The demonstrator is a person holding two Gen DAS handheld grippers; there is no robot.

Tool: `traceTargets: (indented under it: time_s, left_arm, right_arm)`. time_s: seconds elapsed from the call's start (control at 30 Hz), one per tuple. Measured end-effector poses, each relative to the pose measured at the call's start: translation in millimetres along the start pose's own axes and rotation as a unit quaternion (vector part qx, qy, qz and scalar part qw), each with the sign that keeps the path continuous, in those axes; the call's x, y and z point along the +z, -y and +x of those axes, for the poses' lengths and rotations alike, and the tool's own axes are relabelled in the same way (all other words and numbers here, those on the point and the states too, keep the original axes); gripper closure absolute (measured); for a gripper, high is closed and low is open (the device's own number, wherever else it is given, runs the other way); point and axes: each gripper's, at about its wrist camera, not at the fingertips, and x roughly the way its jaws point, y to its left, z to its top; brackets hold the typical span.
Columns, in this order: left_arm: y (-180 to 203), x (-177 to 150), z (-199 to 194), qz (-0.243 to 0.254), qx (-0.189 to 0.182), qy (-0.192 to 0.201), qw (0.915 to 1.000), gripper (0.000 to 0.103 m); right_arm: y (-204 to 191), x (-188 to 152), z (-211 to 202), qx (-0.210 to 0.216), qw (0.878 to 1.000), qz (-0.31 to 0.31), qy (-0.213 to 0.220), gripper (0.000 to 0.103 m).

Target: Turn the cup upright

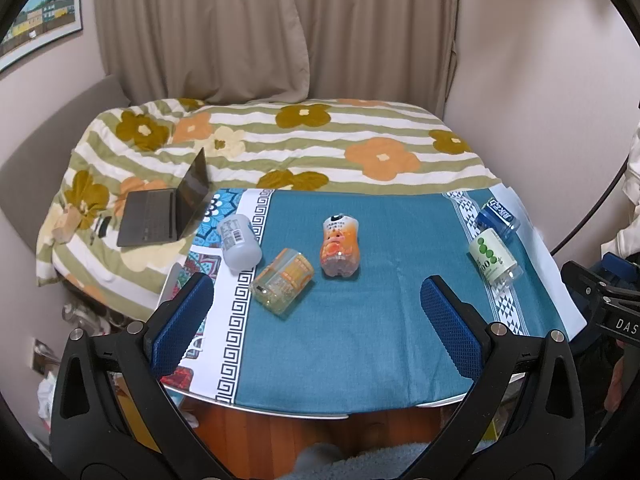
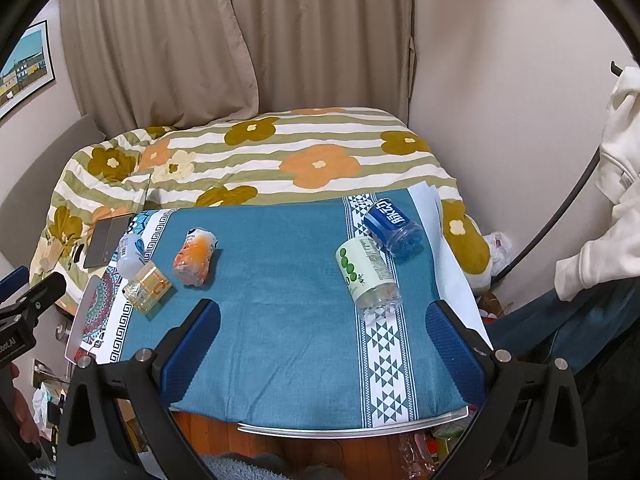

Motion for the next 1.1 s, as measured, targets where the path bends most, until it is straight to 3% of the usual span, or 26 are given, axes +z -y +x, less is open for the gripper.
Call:
traceTargets:
  time_s: [1.1]
  left_arm:
    - [-1.6, 0.0, -0.3, 0.0, 0.0, 0.0, 1.0, 0.0]
  right_arm:
    - [3.6, 2.0, 0.3, 0.0, 1.0, 0.002, 0.002, 0.0]
